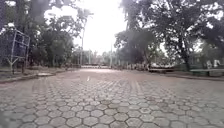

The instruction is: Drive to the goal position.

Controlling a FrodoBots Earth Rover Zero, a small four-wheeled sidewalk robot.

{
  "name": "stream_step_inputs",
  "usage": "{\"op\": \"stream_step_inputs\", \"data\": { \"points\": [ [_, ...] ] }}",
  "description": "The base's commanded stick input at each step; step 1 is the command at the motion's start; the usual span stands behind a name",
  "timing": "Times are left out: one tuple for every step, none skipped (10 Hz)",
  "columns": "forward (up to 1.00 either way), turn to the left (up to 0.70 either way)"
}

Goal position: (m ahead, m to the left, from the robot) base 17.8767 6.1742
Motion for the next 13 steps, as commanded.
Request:
{"op": "stream_step_inputs", "data": {
  "points": [
    [0.69, 0.0],
    [0.69, 0.0],
    [0.69, 0.0],
    [0.69, 0.0],
    [0.69, 0.0],
    [0.69, 0.0],
    [0.69, 0.0],
    [0.69, 0.0],
    [0.69, 0.0],
    [0.69, 0.0],
    [0.69, 0.0],
    [0.69, 0.0],
    [0.69, 0.0]
  ]
}}
